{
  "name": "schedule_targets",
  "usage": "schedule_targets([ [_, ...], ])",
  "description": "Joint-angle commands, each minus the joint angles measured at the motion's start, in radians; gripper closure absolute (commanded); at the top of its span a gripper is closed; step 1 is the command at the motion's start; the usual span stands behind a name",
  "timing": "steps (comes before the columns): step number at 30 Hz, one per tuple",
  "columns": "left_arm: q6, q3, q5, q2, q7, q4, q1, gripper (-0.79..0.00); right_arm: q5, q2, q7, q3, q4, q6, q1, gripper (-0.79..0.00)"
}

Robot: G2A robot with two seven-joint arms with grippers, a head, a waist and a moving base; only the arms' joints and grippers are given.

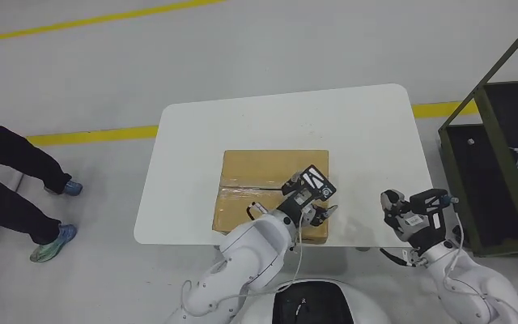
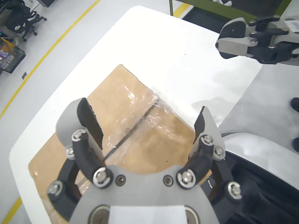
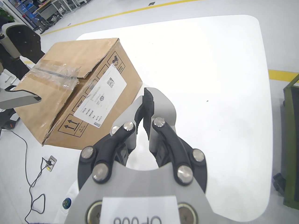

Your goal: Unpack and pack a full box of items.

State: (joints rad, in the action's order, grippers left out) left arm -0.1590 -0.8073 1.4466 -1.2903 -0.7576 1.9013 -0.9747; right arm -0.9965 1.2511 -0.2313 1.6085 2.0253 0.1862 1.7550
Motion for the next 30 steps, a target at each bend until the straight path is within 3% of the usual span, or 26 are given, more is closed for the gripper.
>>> schedule_targets([
  [1,0.011,0.018,0.02,-0.008,-0.021,-0.022,0.019,-0.785,0.0,0.0,0.001,0.0,-0.001,-0.004,0.001,0.0],
  [6,0.02,0.034,0.032,-0.021,-0.06,-0.042,0.035,-0.68,0.004,-0.001,0.004,0.002,-0.004,-0.01,0.003,0.0],
  [13,0.027,0.032,0.036,-0.032,-0.087,-0.065,0.034,-0.705,0.005,-0.002,0.004,-0.001,-0.006,-0.015,-0.002,0.0],
  [16,0.023,0.035,0.037,-0.037,-0.097,-0.072,0.032,-0.76,0.004,-0.002,0.004,-0.005,-0.007,-0.018,-0.003,0.0],
  [19,0.021,0.033,0.038,-0.041,-0.102,-0.078,0.031,-0.751,0.005,-0.002,0.004,-0.007,-0.008,-0.022,-0.003,0.0],
  [30,0.036,0.02,0.035,-0.057,-0.099,-0.096,0.03,-0.591,0.015,-0.003,0.008,-0.008,-0.01,-0.029,-0.002,0.0],
])
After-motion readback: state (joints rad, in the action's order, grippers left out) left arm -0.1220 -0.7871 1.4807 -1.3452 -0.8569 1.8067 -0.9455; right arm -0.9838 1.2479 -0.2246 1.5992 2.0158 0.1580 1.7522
